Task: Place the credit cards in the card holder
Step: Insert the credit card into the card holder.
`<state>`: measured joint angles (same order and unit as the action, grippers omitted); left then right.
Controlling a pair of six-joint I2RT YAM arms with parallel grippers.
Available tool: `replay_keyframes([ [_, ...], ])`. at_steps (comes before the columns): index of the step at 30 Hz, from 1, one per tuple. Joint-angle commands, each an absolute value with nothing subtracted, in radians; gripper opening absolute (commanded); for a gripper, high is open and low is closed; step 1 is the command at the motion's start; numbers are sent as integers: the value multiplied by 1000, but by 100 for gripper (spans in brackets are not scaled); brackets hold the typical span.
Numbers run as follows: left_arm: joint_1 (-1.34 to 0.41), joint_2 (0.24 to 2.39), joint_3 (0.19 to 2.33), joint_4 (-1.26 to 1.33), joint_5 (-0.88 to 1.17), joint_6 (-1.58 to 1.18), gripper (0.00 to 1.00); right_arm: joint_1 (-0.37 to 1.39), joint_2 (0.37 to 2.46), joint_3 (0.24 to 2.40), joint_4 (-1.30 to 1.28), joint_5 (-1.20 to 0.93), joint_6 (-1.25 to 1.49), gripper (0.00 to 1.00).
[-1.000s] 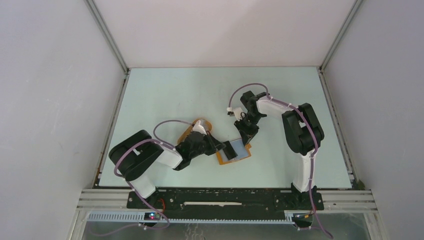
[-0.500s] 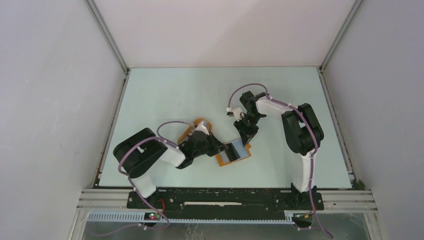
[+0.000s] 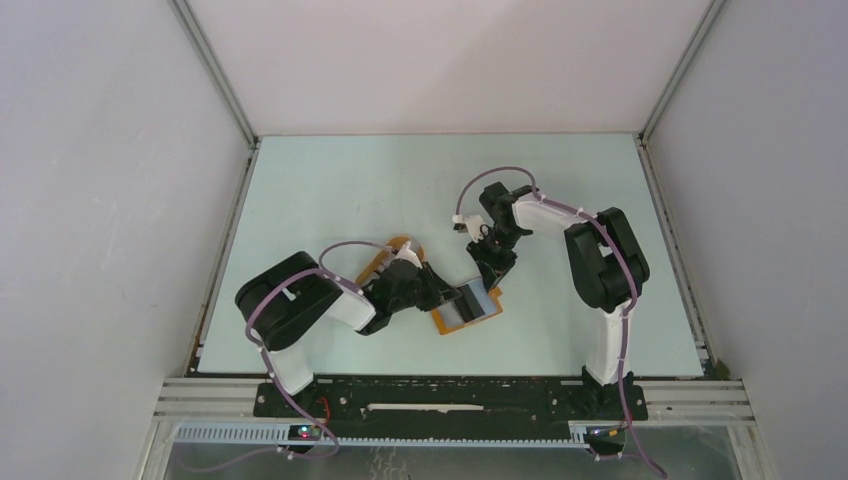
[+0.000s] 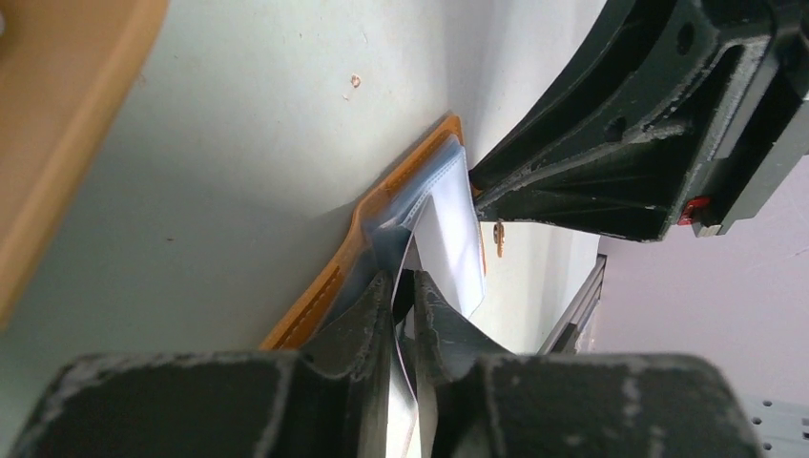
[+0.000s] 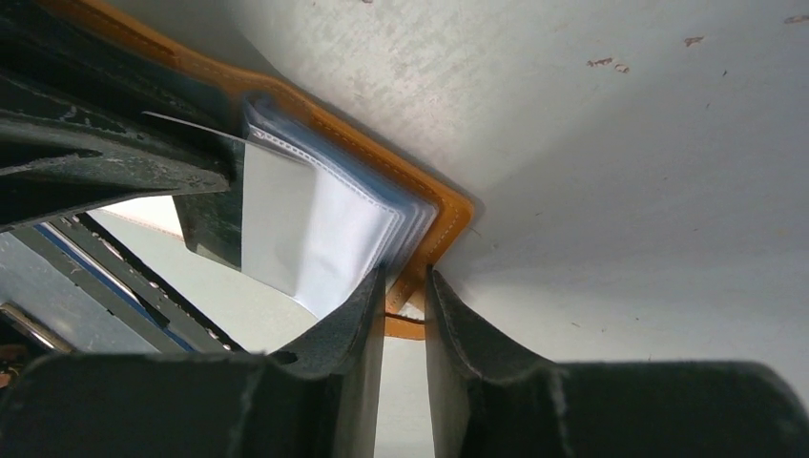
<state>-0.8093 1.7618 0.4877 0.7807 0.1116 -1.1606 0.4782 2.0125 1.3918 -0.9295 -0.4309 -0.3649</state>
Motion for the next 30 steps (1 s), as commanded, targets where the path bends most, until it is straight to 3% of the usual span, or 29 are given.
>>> replay_keyframes([
  [1, -820, 1789, 502, 733, 118, -1132, 20, 468, 1903, 1365, -879, -472, -369, 32],
  [13, -819, 1803, 476, 791, 113, -1117, 35, 493, 1542, 1160, -686, -707, -570, 32],
  [16, -819, 1800, 469, 802, 114, -1113, 36, 530, 1414, 1016, -587, -789, -718, 31],
  [19, -816, 1805, 463, 818, 119, -1113, 37, 595, 1289, 841, -521, -846, -1055, 31],
  [21, -814, 1808, 463, 822, 124, -1112, 37, 651, 1200, 719, -431, -810, -1220, 32],
  [23, -813, 1810, 462, 827, 128, -1111, 37, 710, 1168, 654, -303, -738, -1220, 33],
  [30, -808, 1822, 462, 843, 138, -1109, 38, 895, 1282, 647, -116, -461, -1168, 25],
])
